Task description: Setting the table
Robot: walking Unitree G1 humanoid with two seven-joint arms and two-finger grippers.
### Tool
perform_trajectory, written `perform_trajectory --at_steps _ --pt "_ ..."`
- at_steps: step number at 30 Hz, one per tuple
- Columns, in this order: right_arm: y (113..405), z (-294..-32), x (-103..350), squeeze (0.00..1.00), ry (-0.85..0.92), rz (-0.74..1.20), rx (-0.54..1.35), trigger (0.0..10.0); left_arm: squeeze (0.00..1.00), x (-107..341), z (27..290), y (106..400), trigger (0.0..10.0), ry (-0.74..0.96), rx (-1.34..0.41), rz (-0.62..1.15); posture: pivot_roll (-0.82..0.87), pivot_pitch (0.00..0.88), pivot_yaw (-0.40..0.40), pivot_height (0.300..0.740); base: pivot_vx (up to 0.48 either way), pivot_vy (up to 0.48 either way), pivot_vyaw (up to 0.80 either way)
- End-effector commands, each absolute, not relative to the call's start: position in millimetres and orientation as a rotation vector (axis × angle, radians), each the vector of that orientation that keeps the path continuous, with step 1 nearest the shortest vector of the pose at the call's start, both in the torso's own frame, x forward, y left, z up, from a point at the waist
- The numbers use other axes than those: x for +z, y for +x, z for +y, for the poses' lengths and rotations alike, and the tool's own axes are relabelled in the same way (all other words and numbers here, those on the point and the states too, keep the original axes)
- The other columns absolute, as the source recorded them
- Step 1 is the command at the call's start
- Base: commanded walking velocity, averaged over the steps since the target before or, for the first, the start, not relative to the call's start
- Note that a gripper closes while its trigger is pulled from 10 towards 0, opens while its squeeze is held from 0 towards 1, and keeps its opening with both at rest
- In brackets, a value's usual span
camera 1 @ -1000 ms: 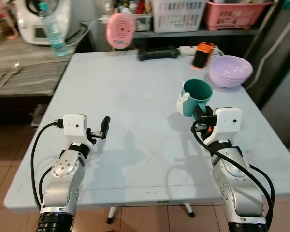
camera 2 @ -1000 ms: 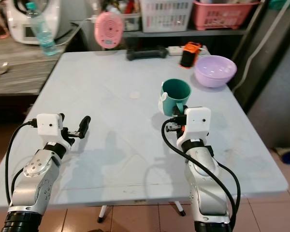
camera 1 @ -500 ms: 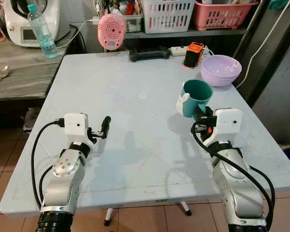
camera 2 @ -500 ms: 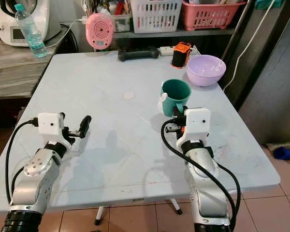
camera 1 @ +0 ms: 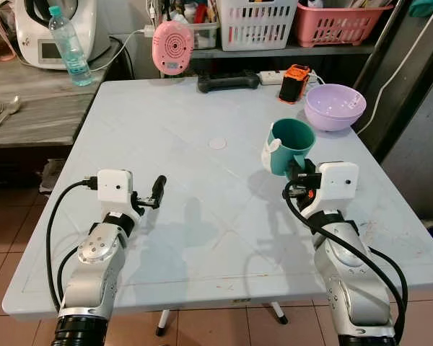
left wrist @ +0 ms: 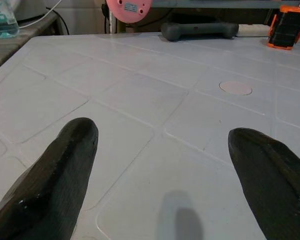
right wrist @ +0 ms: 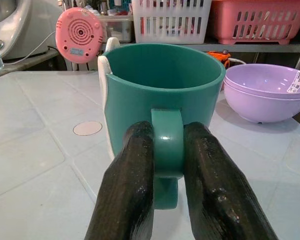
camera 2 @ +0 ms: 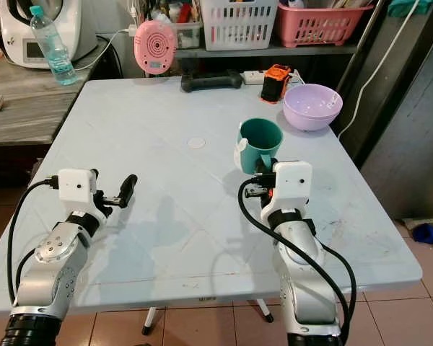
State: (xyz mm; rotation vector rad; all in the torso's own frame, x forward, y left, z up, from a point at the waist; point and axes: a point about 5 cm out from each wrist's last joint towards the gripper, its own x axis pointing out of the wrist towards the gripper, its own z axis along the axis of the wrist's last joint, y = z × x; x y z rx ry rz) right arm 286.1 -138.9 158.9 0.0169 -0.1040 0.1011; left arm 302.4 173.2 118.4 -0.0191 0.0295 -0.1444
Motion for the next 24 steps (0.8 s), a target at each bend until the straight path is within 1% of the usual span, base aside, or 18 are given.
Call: perform_trajectory --at_steps 1,24 --pt "287.5 -140.6 164.2 0.0 0.024 -0.125 0.093 10.0 0.0 119.7 174.4 301.6 10.0 -0.002 -0.148 0.033 -0.01 0.052 0.05 0.74 -0.244 0.0 0.0" --pt "290.6 -141.6 166.0 0.0 0.032 -0.132 0.08 10.0 0.0 119.9 174.4 302.2 10.0 0.009 -0.159 0.043 0.0 0.055 0.059 0.74 -0.256 0.0 0.0"
